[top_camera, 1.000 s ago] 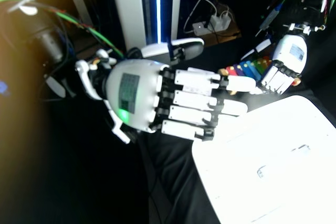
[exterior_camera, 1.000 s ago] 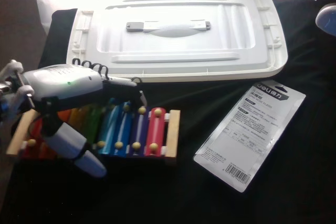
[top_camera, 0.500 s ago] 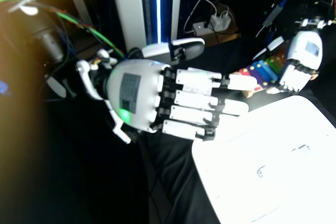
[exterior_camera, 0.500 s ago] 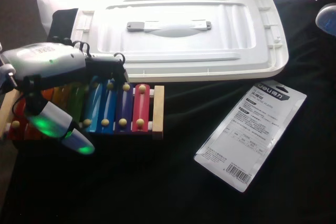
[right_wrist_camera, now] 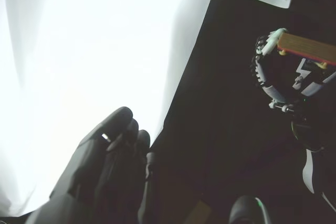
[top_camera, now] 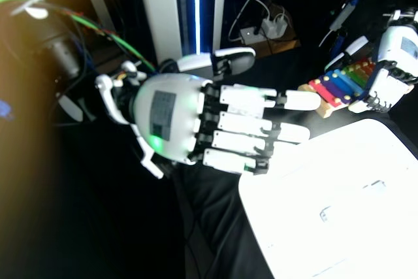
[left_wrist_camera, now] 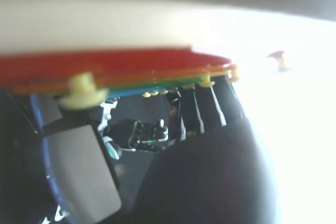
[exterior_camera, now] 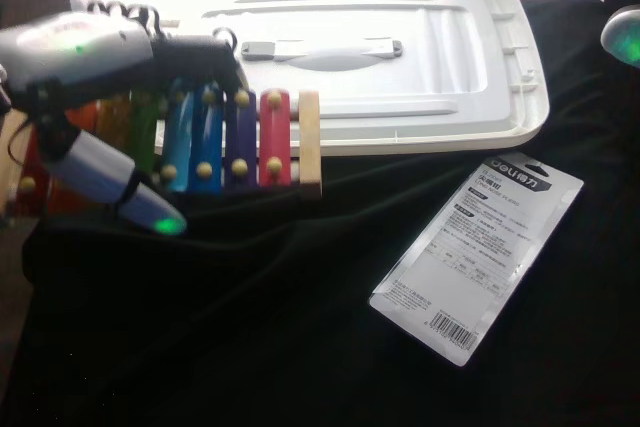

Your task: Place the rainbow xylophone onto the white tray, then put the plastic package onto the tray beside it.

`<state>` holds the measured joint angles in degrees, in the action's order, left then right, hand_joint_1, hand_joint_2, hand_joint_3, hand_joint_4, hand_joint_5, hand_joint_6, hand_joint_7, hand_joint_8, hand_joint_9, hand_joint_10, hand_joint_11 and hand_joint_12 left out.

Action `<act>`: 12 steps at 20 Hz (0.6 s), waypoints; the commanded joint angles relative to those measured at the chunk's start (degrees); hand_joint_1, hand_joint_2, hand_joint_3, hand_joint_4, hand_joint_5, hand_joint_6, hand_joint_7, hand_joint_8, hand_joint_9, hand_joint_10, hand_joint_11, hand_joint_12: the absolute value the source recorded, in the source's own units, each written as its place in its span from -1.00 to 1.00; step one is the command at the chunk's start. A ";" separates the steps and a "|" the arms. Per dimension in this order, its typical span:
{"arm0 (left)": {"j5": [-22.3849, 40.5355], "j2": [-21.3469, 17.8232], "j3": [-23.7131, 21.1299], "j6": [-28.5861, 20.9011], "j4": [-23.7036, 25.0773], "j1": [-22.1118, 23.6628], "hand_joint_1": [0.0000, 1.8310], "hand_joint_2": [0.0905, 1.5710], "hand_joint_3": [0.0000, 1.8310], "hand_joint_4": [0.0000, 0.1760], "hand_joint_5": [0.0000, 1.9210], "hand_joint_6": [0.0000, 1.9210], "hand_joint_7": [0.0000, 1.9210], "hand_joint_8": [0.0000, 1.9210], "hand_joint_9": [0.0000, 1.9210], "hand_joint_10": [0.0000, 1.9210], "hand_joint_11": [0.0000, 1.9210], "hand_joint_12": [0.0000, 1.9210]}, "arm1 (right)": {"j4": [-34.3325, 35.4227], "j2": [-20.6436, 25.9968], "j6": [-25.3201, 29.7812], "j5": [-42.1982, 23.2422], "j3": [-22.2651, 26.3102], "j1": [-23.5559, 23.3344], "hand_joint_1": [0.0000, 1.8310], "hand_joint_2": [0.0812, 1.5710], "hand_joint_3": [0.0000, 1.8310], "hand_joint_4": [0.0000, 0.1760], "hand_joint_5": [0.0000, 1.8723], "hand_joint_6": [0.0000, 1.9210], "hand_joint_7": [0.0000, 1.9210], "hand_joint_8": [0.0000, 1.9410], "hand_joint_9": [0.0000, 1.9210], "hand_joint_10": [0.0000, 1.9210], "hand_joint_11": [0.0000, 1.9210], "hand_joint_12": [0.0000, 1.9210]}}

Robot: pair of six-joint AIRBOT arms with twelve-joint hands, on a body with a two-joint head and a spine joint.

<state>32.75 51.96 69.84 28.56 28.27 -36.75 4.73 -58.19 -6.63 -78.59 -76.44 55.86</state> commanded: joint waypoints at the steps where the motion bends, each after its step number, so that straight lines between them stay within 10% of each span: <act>1: 5.34 0.44 0.71 0.03 -2.43 1.80 0.49 0.36 -1.00 -1.00 -0.47 0.34 0.00 0.13 -0.06 0.44 -0.10 0.46 | 1.78 0.12 0.55 -6.77 0.04 -0.47 -0.40 0.16 -1.00 0.06 -0.73 -1.00 -0.57 -1.00 -0.54 -1.00 -0.76 0.00; 6: 1.64 4.42 4.33 4.52 -5.10 7.43 0.63 0.33 -1.00 -1.00 -0.50 0.39 -0.08 0.18 0.06 0.14 -0.08 0.41 | 1.83 -0.14 0.56 -6.81 0.10 -0.47 -0.34 0.22 -0.99 0.08 -0.73 -1.00 -0.56 -1.00 -0.53 -1.00 -0.76 0.00; 8: -0.06 6.29 5.89 5.31 -5.10 9.63 0.50 0.36 -1.00 -1.00 -0.52 0.42 -0.01 0.15 -0.09 0.39 -0.08 0.57 | 1.84 -0.28 0.56 -6.87 0.09 -0.47 -0.38 0.22 -1.00 -0.26 -0.74 -1.00 -0.54 -1.00 -0.52 -1.00 -0.76 0.05; 12: -3.20 9.23 9.06 5.72 -5.10 12.26 0.31 0.52 -1.00 -1.00 -0.29 0.40 -0.08 0.36 -0.17 0.53 -0.17 0.75 | 1.90 -0.62 0.56 -7.06 0.08 -0.47 -0.43 0.20 -1.00 -0.09 -0.75 -1.00 -0.57 -1.00 -0.56 -1.00 -0.77 0.06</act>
<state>24.14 61.34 79.07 34.50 25.02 -25.43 4.91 -58.89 -6.61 -78.91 -76.34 55.86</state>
